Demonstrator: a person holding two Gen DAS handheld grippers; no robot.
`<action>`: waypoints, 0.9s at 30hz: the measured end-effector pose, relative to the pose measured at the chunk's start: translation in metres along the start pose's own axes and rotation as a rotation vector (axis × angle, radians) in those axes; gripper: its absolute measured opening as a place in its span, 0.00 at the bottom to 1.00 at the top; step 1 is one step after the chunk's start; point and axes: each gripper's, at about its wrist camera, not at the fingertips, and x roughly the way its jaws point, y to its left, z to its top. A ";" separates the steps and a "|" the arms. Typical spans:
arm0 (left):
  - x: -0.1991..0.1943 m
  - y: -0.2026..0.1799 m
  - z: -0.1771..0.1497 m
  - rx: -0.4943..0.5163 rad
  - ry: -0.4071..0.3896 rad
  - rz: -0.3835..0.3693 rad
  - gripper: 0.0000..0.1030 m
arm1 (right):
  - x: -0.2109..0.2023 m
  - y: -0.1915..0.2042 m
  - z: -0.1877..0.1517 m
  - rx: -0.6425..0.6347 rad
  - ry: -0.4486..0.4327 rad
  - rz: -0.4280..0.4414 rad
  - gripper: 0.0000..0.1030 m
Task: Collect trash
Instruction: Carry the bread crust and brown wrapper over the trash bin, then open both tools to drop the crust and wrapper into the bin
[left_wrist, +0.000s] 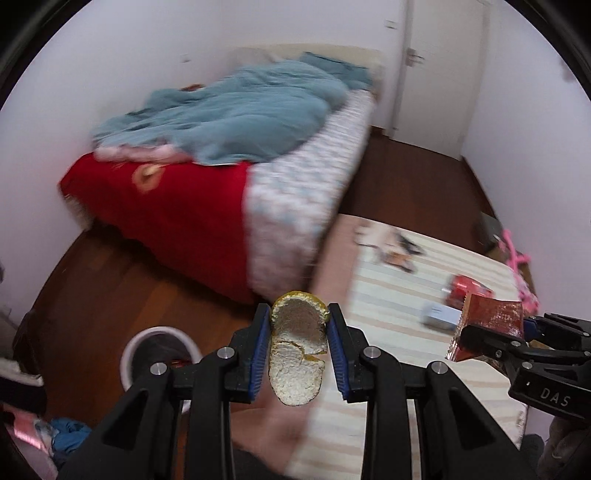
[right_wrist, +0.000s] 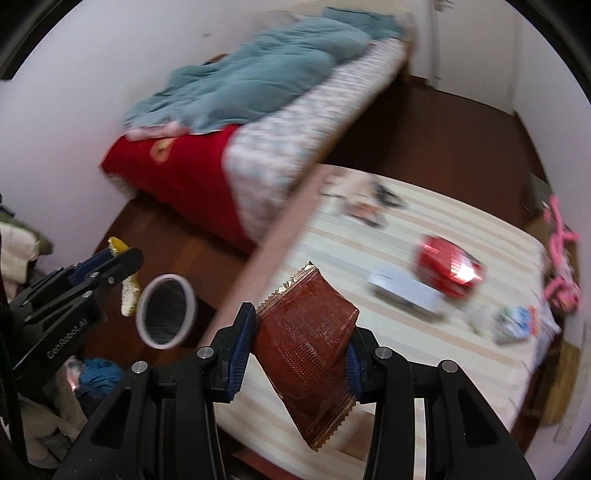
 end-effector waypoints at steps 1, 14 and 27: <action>0.000 0.021 0.000 -0.025 0.002 0.014 0.26 | 0.006 0.017 0.005 -0.019 0.002 0.018 0.44; 0.100 0.271 -0.059 -0.365 0.313 0.121 0.26 | 0.208 0.250 0.023 -0.217 0.252 0.194 0.44; 0.234 0.374 -0.136 -0.600 0.643 0.017 0.64 | 0.438 0.351 -0.010 -0.262 0.622 0.142 0.45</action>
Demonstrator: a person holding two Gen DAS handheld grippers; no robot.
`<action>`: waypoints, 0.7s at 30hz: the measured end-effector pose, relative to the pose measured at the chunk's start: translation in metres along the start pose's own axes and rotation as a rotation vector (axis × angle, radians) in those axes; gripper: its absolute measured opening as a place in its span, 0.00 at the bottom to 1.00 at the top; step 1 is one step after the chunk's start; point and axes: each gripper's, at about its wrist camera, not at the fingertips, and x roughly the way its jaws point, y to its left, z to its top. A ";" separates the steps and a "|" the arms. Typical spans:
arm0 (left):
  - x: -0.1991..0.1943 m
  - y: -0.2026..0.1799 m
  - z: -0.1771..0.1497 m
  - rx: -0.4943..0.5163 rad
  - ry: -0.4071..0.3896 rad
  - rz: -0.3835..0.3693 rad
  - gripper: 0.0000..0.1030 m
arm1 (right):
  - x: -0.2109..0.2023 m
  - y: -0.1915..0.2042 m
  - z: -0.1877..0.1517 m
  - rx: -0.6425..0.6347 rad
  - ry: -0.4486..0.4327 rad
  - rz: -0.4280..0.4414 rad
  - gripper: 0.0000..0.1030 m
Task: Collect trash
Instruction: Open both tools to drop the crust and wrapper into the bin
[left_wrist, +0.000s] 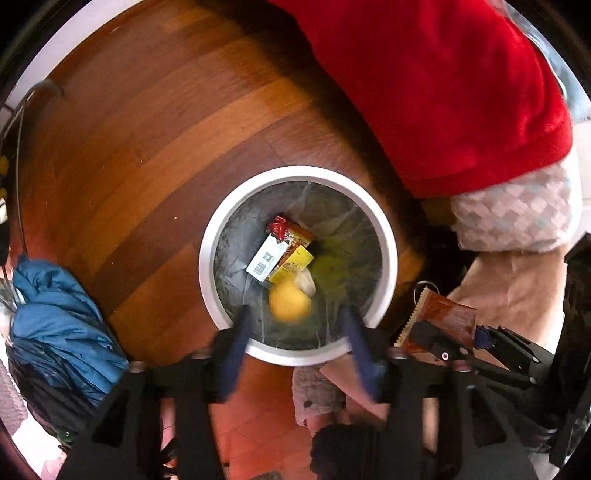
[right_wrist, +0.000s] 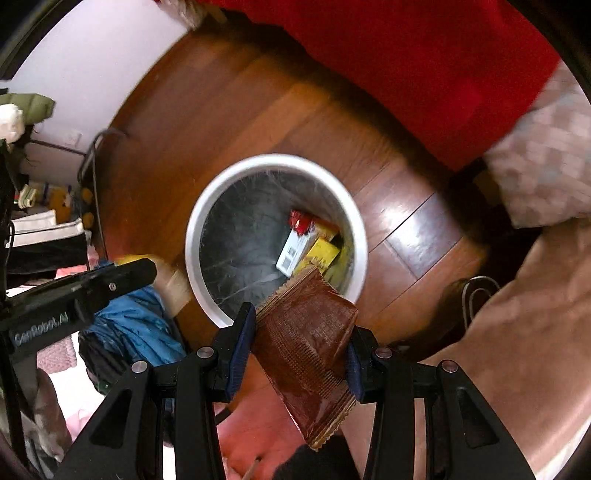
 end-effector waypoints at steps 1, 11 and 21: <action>0.001 0.004 0.000 -0.019 -0.007 0.000 0.79 | 0.006 0.000 0.006 0.007 0.009 0.005 0.45; -0.019 0.030 -0.016 -0.064 -0.129 0.147 0.95 | 0.023 -0.016 0.024 0.041 0.020 0.062 0.89; -0.044 0.011 -0.061 -0.007 -0.242 0.252 0.97 | -0.019 -0.010 -0.020 -0.044 -0.052 -0.059 1.00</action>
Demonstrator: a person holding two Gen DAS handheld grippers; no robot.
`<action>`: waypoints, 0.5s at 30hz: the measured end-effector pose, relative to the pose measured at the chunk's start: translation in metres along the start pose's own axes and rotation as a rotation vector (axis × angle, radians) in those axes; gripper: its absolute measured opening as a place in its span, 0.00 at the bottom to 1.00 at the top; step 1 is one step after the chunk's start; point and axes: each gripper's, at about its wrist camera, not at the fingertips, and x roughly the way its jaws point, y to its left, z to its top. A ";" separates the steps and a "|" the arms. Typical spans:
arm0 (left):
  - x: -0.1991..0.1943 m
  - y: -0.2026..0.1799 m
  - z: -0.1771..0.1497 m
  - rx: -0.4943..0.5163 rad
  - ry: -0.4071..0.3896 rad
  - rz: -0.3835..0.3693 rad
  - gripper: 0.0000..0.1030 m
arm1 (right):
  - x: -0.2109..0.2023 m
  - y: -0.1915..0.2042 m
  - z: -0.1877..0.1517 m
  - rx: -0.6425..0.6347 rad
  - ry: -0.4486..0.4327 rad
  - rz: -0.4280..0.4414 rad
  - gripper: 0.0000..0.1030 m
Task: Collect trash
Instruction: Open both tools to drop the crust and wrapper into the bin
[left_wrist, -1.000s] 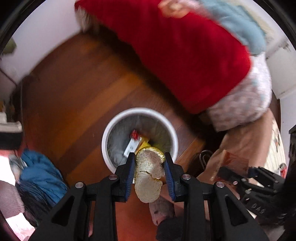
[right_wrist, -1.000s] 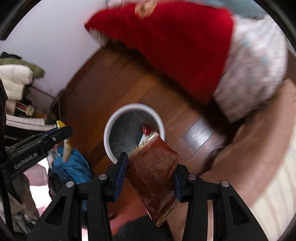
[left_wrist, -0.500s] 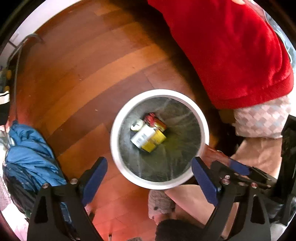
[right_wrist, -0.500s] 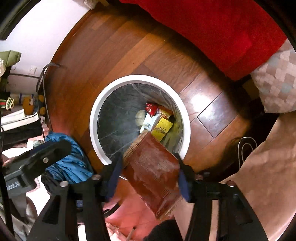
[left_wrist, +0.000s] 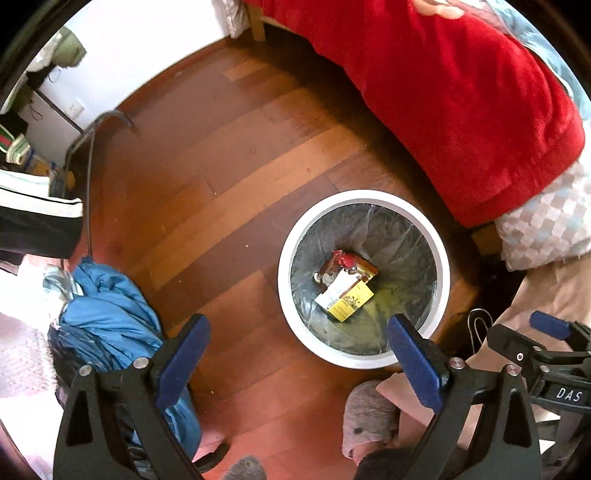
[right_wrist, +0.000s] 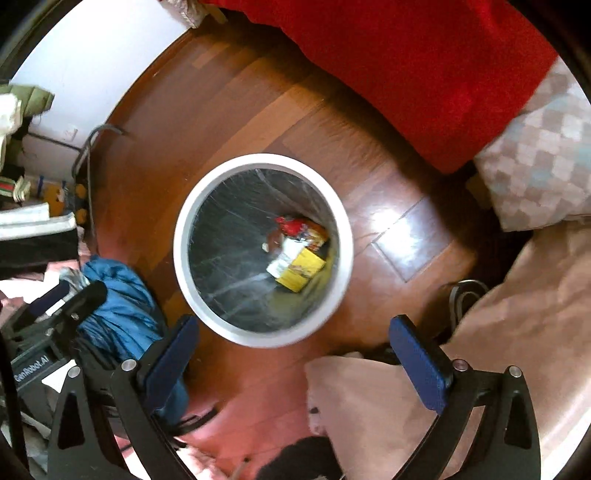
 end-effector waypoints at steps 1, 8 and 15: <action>-0.006 -0.003 -0.004 0.010 -0.014 0.003 1.00 | -0.005 0.001 -0.004 -0.008 -0.008 -0.011 1.00; -0.041 -0.009 -0.024 0.017 -0.087 0.002 1.00 | -0.048 0.006 -0.033 -0.049 -0.075 -0.064 1.00; -0.083 -0.014 -0.041 0.034 -0.154 0.001 1.00 | -0.099 0.013 -0.061 -0.055 -0.150 -0.057 1.00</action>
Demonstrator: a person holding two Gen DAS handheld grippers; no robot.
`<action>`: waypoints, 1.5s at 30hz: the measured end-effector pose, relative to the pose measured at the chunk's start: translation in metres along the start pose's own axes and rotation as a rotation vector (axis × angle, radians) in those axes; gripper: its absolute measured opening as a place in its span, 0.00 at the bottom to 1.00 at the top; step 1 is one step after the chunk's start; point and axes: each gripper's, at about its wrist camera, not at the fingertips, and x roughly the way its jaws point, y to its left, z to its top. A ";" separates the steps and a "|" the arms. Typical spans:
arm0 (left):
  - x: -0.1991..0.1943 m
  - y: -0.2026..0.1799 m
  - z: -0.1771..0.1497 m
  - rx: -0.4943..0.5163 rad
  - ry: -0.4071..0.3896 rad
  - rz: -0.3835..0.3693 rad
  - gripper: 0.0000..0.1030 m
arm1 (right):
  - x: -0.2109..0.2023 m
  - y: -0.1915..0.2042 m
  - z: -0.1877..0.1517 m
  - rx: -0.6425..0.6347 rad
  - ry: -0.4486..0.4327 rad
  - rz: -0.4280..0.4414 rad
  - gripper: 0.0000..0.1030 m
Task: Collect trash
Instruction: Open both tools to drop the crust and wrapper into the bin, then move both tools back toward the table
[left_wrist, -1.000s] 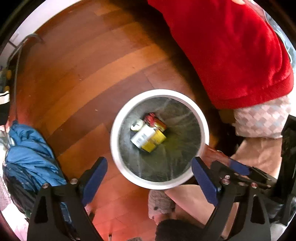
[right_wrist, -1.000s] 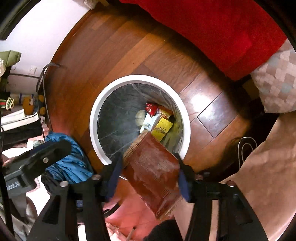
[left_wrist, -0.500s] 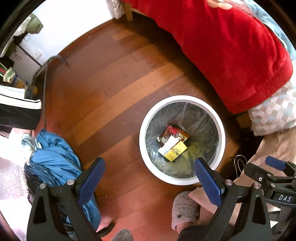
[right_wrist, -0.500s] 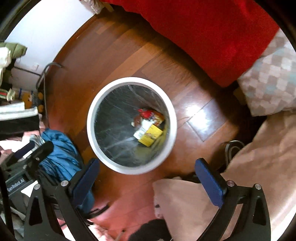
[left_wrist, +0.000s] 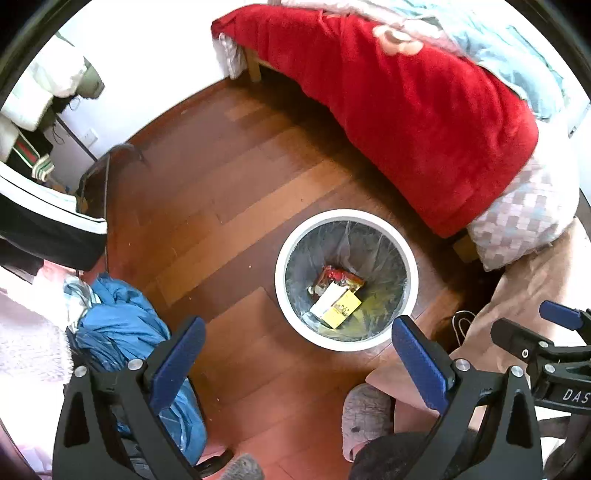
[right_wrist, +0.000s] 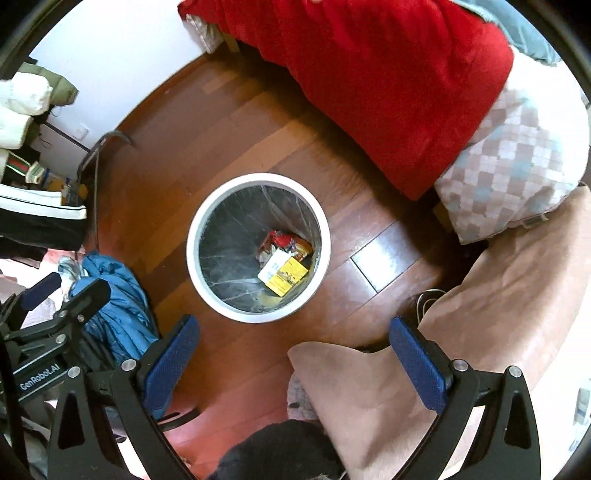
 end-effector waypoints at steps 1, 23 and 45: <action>-0.008 0.000 -0.002 0.002 -0.010 -0.001 1.00 | -0.009 0.000 -0.003 0.000 -0.014 -0.002 1.00; -0.163 -0.074 -0.067 0.074 -0.292 0.002 1.00 | -0.209 -0.058 -0.132 0.187 -0.370 0.223 1.00; -0.047 -0.546 -0.127 0.354 0.246 -0.365 0.99 | -0.200 -0.555 -0.412 1.282 -0.346 -0.130 0.87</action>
